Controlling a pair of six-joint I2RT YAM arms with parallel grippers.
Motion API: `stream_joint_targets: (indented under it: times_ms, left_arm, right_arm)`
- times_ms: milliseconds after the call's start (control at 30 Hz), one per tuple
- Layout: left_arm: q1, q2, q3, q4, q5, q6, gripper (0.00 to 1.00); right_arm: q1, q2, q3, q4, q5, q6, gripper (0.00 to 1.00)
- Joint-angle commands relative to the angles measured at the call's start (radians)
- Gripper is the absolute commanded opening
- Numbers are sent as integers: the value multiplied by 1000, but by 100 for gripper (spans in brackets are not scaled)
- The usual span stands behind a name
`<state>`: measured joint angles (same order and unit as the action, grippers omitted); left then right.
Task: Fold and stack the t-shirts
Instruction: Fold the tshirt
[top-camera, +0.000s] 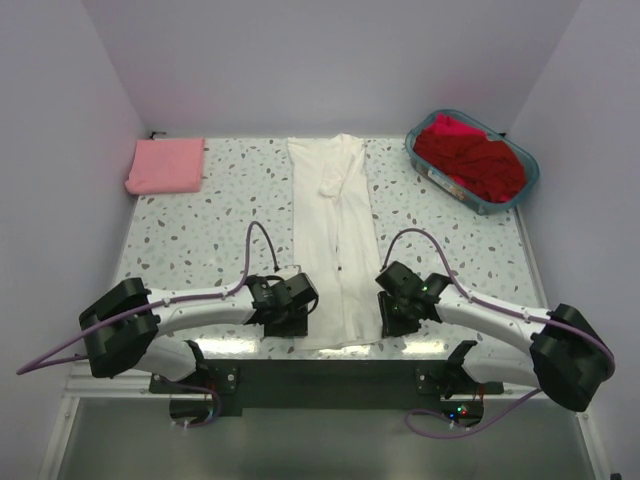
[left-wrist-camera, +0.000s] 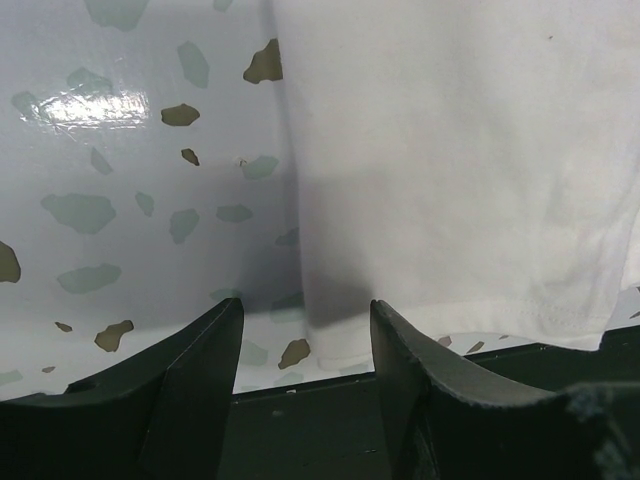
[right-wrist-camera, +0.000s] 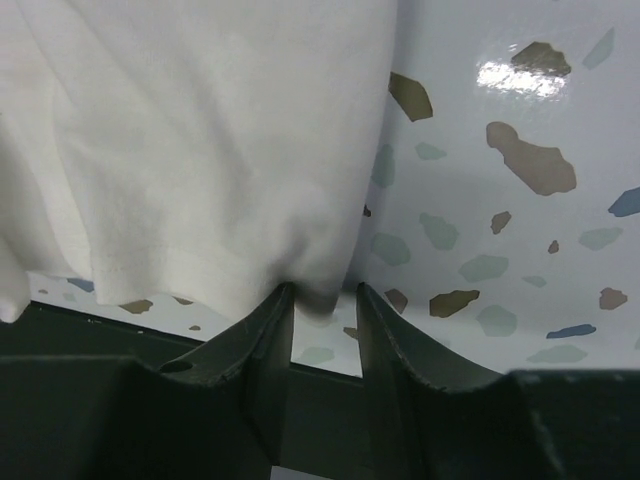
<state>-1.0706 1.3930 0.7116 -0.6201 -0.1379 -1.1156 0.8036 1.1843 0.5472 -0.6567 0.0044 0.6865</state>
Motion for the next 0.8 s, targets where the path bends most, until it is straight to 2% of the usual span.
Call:
stream_joint_targets:
  times_ms: [0,100,200,233,367,567,767]
  left_arm:
    - [-9,6,34,-10,-12,-1,59]
    - [-11,14,34,-10,-6,3,58]
    - [-12,23,38,-13,-3,7,57]
    - [-12,24,40,-15,-3,8,57]
    - [-15,38,54,-21,-2,10,54]
    - [-28,73,81,-33,11,23,40]
    - [-46,84,92,-87,6,-1,38]
  right_arm:
    - [2,26,-66,55,-47,31,36]
    - [2,24,-69,39,-57,30,28]
    - [2,9,-67,0,-49,30,15]
    - [2,-9,-67,-9,-44,31,0]
    - [2,-52,-59,-49,-18,38,0]
    - [0,-52,-50,-50,-18,27,0]
    - [2,-66,-49,-55,-21,19,0]
